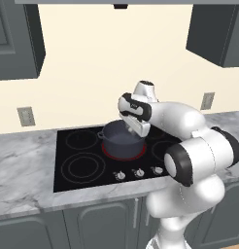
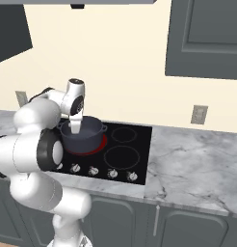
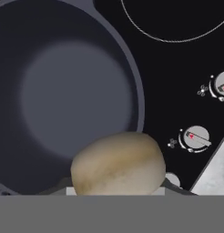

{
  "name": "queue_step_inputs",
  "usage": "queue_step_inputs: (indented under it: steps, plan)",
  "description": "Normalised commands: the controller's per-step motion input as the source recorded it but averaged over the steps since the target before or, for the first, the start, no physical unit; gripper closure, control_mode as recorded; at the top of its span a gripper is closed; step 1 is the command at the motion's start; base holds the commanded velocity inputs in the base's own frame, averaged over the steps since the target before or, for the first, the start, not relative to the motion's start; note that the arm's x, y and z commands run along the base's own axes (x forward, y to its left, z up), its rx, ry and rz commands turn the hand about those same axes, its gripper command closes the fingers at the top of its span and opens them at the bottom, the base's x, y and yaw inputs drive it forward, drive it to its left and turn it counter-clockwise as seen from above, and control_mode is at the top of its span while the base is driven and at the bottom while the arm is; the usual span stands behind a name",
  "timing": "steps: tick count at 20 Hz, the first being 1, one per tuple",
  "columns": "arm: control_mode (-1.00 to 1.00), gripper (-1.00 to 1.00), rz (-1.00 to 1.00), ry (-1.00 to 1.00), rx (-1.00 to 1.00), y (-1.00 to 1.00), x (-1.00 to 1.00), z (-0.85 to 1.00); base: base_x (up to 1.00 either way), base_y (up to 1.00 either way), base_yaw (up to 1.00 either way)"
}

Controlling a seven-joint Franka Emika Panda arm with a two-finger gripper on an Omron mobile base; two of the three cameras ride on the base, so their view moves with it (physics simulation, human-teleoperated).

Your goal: Turn on the burner for the pot on the stove. Wait thirty seconds for the pot to heat up. Then add the mushroom to the pot.

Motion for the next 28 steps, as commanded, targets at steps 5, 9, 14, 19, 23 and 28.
queue_step_inputs:
  steps: [5, 9, 14, 19, 23, 28]
  plan:
    - [-1.0, 1.0, 0.0, 0.05, 0.0, 0.0, 0.01, -0.05, 0.0, 0.0, 0.0]
    - [-1.0, 1.0, 0.0, 0.04, 0.0, 0.0, 0.05, -0.07, 0.0, 0.0, 0.0]
    - [-1.0, 1.0, 0.0, 0.03, 0.0, 0.0, 0.09, -0.12, 0.0, 0.0, 0.0]
    - [-1.0, 1.0, 0.0, 0.02, 0.0, 0.0, 0.12, -0.16, 0.0, 0.0, 0.0]
    - [-1.0, 1.0, 0.0, 0.02, 0.0, 0.0, 0.13, -0.18, 0.0, 0.0, 0.0]
    - [-1.0, 1.0, 0.0, 0.02, 0.0, 0.0, 0.09, -0.17, 0.0, 0.0, 0.0]
